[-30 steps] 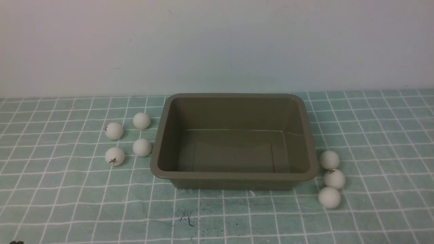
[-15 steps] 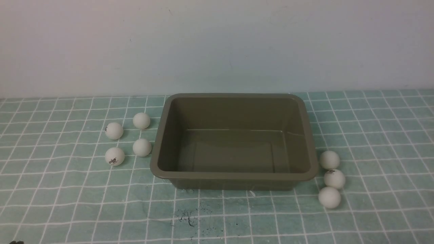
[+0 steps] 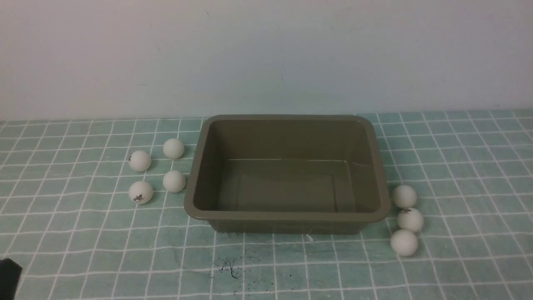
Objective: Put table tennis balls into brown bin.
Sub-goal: 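Reach for and grasp a ping pong ball on the table beside the basket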
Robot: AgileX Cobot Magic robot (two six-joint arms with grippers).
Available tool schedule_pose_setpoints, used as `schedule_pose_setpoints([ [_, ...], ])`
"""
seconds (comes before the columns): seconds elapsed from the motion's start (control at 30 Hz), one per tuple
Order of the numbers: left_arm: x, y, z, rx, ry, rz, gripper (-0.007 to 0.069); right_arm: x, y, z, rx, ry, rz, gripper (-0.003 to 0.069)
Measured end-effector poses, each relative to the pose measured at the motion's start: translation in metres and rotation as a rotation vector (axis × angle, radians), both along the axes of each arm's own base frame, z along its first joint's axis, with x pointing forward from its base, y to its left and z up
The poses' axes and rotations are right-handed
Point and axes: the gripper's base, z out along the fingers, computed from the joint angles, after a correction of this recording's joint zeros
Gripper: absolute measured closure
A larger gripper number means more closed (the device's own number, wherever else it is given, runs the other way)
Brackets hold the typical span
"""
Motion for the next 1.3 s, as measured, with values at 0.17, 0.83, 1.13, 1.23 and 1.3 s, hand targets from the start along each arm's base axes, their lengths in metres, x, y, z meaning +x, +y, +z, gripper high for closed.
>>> schedule_pose_setpoints([
  [0.17, -0.003, 0.014, 0.018, -0.328, -0.219, 0.120, 0.0629, 0.000, -0.003, 0.010, 0.434, -0.060, -0.040, 0.0673],
  [0.83, 0.137, -0.018, 0.115, 0.241, 0.878, -0.343, 0.0629, 0.017, 0.030, 0.173, -0.135, 0.147, 0.360, 0.0673],
  [1.13, 0.276, -0.015, 0.047, 0.307, 1.220, -0.449, 0.0629, 0.090, 0.030, 0.161, -0.324, 0.681, 0.435, 0.0664],
  [1.23, 0.307, -0.018, 0.035, 0.324, 1.262, -0.479, 0.0629, 0.094, 0.028, 0.156, -0.333, 0.727, 0.416, 0.0661],
  [1.3, 0.320, -0.021, 0.028, 0.328, 1.286, -0.487, 0.0629, 0.094, 0.026, 0.156, -0.344, 0.735, 0.397, 0.0659],
])
